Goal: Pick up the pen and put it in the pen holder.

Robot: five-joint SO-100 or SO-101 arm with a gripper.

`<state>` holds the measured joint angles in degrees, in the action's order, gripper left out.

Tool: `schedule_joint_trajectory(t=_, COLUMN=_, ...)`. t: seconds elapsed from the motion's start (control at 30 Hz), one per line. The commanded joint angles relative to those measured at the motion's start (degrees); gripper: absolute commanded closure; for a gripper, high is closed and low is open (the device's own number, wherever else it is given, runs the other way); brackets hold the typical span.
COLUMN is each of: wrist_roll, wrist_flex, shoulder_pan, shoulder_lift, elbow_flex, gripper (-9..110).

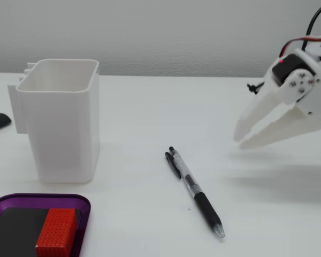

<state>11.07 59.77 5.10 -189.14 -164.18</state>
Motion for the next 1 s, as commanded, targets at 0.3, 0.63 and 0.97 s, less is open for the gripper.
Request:
schedule_joint_trajectory(t=0.3, wrist_roll=5.36, wrist_flex=5.54, shoulder_pan=-8.79, shoulder_lift=56.43, elbow_flex=40.25, gripper=85)
schedule_joint_trajectory(t=0.63, wrist_roll=5.71, wrist_flex=0.79, shoulder_pan=-6.86, shoulder_lift=96.77, elbow_flex=57.74, gripper=84)
schedule_joint_trajectory(t=0.97, wrist_roll=6.68, wrist_flex=-3.60, shoulder_pan=-1.67, shoulder_lift=107.75, elbow_flex=62.31, gripper=84)
